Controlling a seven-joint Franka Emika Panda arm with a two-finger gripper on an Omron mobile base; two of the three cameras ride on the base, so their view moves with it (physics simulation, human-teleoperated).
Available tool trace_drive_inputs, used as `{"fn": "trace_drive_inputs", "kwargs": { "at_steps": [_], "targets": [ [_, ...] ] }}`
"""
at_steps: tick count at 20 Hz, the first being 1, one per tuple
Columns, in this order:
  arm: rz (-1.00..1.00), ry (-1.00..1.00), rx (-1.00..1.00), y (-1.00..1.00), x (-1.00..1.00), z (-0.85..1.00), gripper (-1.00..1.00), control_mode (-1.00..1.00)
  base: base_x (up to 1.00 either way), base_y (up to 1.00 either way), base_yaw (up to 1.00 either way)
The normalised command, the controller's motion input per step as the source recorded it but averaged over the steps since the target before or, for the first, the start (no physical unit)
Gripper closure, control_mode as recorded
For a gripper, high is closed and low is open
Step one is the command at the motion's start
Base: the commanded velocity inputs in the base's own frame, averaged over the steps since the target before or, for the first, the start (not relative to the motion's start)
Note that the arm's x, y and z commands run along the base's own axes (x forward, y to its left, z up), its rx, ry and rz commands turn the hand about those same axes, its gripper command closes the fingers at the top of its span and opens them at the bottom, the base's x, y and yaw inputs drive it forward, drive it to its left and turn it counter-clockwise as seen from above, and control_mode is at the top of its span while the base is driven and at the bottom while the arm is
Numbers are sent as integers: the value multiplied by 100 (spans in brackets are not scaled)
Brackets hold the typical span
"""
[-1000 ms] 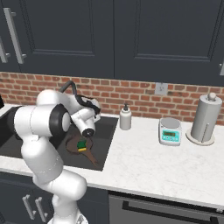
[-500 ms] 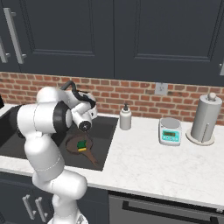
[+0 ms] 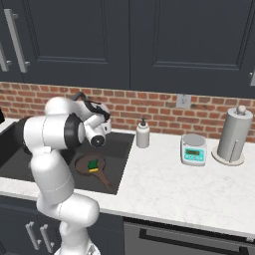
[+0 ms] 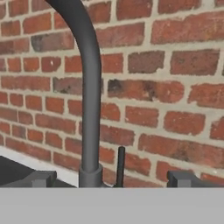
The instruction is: Pick the pan and sponge and place them into the sink. Then turn on the water.
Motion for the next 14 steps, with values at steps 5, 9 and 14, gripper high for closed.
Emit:
{"fn": "trace_drive_inputs", "kwargs": {
  "at_steps": [5, 9, 14],
  "targets": [
    [-2, -1, 4, 0, 10, -11, -100, -100, 0, 0, 0],
    [-2, -4, 4, 0, 12, -8, -100, -100, 0, 0, 0],
    [-1, -3, 2, 3, 16, -4, -100, -100, 0, 0, 0]
  ]
}}
